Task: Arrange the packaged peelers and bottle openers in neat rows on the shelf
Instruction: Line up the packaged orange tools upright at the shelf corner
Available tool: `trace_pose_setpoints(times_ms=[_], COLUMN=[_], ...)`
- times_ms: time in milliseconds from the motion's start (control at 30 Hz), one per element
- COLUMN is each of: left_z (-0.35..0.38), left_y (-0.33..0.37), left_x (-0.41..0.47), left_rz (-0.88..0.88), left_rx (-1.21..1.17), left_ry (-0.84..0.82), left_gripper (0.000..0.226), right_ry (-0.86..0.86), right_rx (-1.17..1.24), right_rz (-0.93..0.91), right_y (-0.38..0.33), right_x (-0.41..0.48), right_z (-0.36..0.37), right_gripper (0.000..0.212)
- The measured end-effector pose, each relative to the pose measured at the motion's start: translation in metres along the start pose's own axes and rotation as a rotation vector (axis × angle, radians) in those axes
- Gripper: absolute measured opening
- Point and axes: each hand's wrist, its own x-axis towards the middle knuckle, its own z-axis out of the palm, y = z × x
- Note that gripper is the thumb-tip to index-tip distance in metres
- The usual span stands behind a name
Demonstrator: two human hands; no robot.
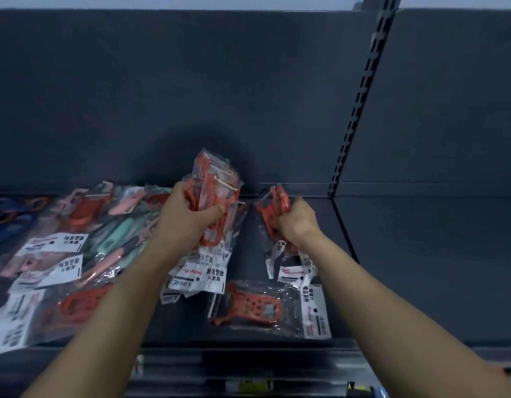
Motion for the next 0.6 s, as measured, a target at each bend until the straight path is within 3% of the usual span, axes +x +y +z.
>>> trace_pose_setpoints(times_ms=[100, 300, 600], left_z=[0.007, 0.039, 0.133], left_y=[0.004, 0.021, 0.052], left_x=[-0.007, -0.006, -0.005], left_rz=[-0.018, -0.010, -0.011], left_rx=[-0.022, -0.107, -0.238], left_ry=[0.009, -0.073, -0.400], left_gripper=[0.036, 0.038, 0.035], right_ry=[-0.031, 0.017, 0.345], right_rx=[0.067, 0.189, 0.168], right_rz=[-0.084, -0.137, -0.124], right_y=[0.004, 0.007, 0.037], right_x=[0.000, -0.010, -0.045], right_z=[-0.013, -0.053, -0.150], right_gripper=[0.017, 0.022, 0.019])
